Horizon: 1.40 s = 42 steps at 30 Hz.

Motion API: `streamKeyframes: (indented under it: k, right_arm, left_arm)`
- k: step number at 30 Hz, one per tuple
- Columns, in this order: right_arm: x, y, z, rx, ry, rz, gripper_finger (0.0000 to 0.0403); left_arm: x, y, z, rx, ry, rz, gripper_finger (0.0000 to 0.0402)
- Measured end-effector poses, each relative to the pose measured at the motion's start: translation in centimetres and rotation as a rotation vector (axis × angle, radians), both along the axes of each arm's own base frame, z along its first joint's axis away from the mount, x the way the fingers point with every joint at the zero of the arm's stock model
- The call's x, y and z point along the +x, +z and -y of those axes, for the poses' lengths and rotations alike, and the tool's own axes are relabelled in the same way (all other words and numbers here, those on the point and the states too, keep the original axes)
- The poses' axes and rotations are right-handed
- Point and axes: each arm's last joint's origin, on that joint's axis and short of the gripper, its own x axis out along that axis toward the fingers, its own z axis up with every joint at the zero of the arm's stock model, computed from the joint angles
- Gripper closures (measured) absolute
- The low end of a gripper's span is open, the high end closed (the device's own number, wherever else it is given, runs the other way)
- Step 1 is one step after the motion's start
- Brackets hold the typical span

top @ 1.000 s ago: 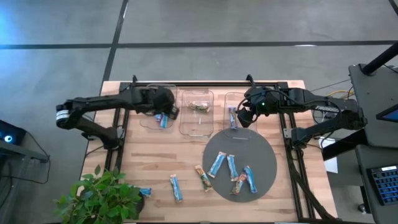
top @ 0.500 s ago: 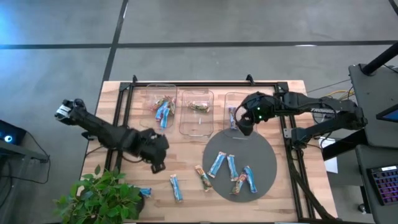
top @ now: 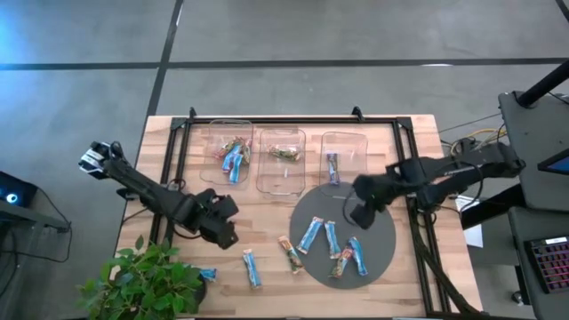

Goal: Pick and place Granola Bars by type
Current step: Put the blue snack bar into the right transparent bin

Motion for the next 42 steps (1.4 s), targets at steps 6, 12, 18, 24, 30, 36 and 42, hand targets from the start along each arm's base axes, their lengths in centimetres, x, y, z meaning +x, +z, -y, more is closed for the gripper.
streamKeyframes:
  k: [6, 12, 18, 24, 30, 36, 42]
  right_arm:
    - [-1.4, -1.0, -3.7, 0.099, -0.237, -0.129, 0.0181]
    - [-1.8, -4.2, -8.2, 0.194, -0.419, -0.205, 0.0165]
    - [-0.5, -7.1, -11.5, 0.147, -0.487, -0.3, 0.0142]
    - [1.9, -9.2, -13.3, 0.061, -0.501, -0.336, 0.0124]
    - [2.8, -11.7, -14.0, -0.054, -0.502, -0.42, 0.0135]
    - [2.8, -13.3, -13.5, -0.111, -0.498, -0.459, 0.0184]
    - [3.0, -13.5, -12.4, -0.115, -0.457, -0.451, 0.0254]
  left_arm:
    - [0.0, -1.8, 0.0, 0.033, -0.065, 0.019, 0.0248]
    - [-0.3, -3.3, 0.0, 0.006, -0.094, 0.006, 0.0248]
    - [-0.8, -4.3, -0.2, 0.04, -0.14, -0.036, 0.0248]
    - [-0.9, -4.5, -0.2, 0.074, -0.212, -0.054, 0.0248]
    - [-0.9, -4.5, -0.3, 0.104, -0.271, -0.067, 0.0248]
    - [-0.9, -4.6, -0.3, 0.128, -0.302, -0.075, 0.0248]
    - [-0.9, -4.6, -0.3, 0.129, -0.3, -0.075, 0.0248]
